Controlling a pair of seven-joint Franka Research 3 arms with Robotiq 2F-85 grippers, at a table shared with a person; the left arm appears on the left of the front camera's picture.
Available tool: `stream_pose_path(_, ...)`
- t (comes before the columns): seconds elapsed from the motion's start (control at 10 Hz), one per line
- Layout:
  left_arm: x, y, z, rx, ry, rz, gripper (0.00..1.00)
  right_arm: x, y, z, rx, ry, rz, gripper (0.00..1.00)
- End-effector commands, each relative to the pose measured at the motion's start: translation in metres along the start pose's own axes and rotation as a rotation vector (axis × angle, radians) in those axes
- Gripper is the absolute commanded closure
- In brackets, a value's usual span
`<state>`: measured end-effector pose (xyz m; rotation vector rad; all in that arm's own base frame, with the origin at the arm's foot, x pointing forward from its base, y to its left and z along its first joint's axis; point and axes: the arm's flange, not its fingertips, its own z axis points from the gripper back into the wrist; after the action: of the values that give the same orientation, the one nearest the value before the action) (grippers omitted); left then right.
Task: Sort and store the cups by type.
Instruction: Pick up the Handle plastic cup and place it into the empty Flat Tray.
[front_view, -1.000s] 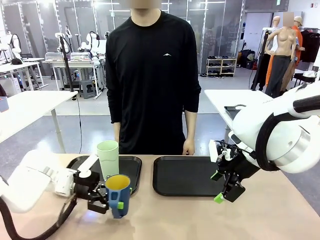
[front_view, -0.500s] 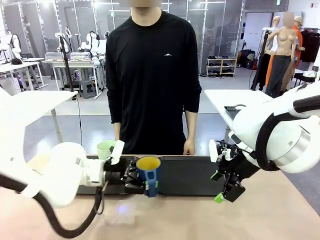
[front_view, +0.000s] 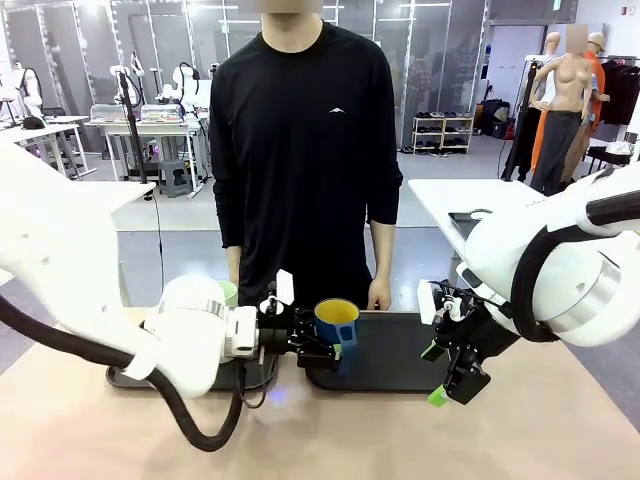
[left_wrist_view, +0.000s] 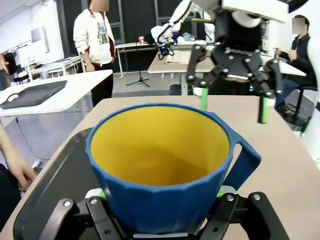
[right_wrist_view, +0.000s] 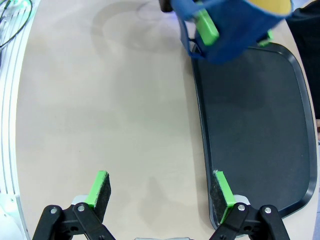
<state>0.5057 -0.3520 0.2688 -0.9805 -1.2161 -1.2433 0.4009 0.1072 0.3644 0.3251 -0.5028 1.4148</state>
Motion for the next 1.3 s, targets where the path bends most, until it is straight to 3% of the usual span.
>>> stream_pose_path(0.0, -0.048, -0.020, -0.025, 0.084, -0.034, -0.050, 0.28, 0.000, 0.003, -0.002, -0.012, 0.000, -0.013, 0.00)
stream_pose_path(0.5, -0.062, 0.005, -0.058, 0.133, -0.038, -0.055, 0.28, 0.000, 0.003, -0.002, -0.012, 0.000, -0.013, 0.00)
stream_pose_path(1.2, -0.079, 0.014, -0.064, 0.149, -0.027, -0.031, 0.28, 0.000, 0.003, -0.002, -0.012, 0.000, -0.013, 0.00)
